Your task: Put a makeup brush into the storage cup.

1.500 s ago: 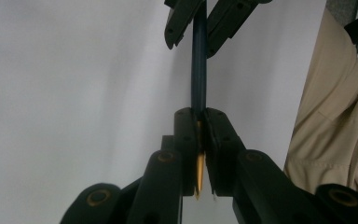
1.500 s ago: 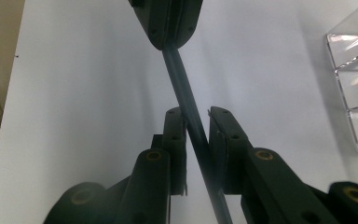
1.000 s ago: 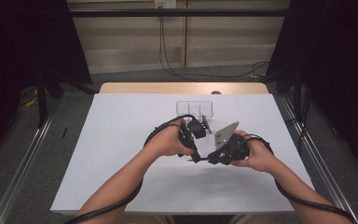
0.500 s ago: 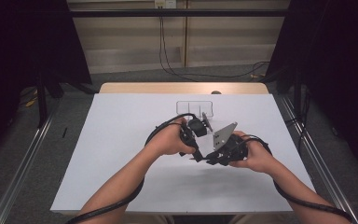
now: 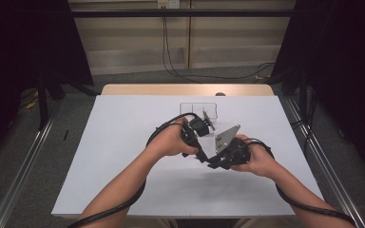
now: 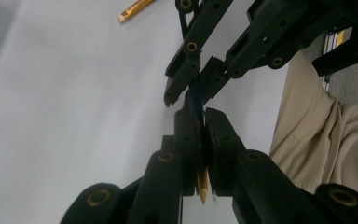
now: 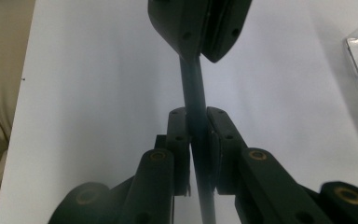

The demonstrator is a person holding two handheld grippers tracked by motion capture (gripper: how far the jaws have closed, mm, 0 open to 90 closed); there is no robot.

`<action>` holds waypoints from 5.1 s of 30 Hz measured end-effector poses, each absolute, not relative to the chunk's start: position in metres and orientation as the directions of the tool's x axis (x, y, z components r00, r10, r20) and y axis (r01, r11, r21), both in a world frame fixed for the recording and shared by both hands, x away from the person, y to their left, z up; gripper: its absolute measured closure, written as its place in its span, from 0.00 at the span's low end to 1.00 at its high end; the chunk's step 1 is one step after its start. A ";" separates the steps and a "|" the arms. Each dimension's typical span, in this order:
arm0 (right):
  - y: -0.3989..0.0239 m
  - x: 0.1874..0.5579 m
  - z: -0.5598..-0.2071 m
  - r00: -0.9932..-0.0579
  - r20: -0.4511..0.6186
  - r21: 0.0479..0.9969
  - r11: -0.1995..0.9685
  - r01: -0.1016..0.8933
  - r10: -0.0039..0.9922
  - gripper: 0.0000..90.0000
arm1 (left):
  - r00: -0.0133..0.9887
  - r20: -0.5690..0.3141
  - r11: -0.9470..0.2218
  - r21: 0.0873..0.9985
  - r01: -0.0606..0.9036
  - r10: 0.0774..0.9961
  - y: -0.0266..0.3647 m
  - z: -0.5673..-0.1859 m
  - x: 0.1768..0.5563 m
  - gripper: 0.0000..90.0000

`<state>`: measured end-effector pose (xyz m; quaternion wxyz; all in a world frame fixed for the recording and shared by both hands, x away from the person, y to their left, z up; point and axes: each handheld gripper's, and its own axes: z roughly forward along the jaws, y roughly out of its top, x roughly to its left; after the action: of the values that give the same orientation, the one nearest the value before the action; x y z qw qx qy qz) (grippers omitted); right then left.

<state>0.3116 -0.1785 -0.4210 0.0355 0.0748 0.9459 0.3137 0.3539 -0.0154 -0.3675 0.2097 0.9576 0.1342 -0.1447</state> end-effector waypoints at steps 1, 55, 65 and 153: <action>-0.178 0.312 -0.421 -0.986 -0.020 0.601 0.791 0.119 0.163 0.90 | 0.923 -0.331 -0.876 0.365 0.316 0.195 -0.016 -0.367 0.354 0.94; -0.183 0.316 -0.420 -0.977 0.004 0.601 0.780 0.174 0.215 0.93 | 0.932 -0.276 -0.817 0.463 0.344 0.236 0.018 -0.352 0.356 0.64; -0.185 0.315 -0.420 -0.975 0.006 0.607 0.774 0.181 0.224 0.93 | 0.945 -0.205 -0.810 0.488 0.325 0.256 0.033 -0.360 0.354 0.43; -0.187 0.319 -0.407 -0.966 0.011 0.703 0.684 0.192 0.260 0.93 | 0.873 -0.079 -0.158 0.972 0.176 0.482 0.203 -0.411 0.321 0.00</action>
<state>0.3187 -0.1867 -0.4068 0.0447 0.1233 0.9166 0.3777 0.3210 0.2033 -0.4109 0.6108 0.7505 0.2190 0.1254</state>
